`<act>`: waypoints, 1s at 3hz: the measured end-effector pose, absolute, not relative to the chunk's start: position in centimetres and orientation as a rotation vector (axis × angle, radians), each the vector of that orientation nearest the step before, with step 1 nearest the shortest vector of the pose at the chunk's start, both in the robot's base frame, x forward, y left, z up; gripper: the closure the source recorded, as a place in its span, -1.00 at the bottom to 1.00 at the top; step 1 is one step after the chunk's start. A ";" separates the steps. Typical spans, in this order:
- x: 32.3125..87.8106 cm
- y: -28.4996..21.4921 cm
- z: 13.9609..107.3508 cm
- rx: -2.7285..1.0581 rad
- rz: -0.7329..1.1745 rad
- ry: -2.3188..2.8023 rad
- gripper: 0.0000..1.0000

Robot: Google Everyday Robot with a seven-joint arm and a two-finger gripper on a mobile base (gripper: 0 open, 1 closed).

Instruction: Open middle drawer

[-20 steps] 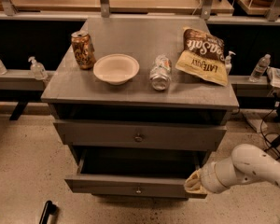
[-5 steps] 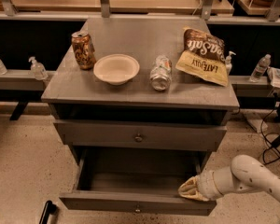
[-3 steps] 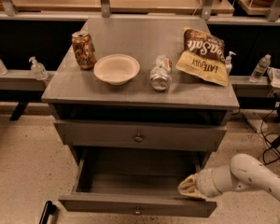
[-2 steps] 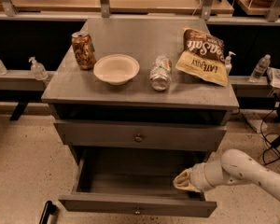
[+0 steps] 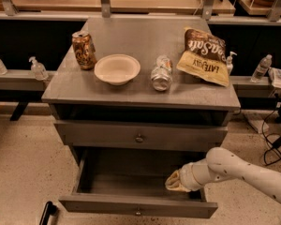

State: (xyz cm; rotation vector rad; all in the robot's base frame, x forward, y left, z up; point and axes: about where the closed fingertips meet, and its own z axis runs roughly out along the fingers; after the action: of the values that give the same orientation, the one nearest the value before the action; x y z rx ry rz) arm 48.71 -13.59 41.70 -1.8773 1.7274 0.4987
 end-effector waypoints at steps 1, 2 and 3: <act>47.5 -12.3 40.9 -1.939 0.545 1.706 1.00; 46.5 -11.9 40.6 -1.962 0.584 1.700 1.00; 44.7 -12.1 41.1 -1.980 0.613 1.691 1.00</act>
Offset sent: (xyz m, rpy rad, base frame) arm -0.0319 0.0178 -0.0117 -0.0095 0.0867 0.1063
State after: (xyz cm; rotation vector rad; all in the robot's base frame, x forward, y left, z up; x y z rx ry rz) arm 44.69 -12.07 41.12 -1.9798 1.6913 0.6128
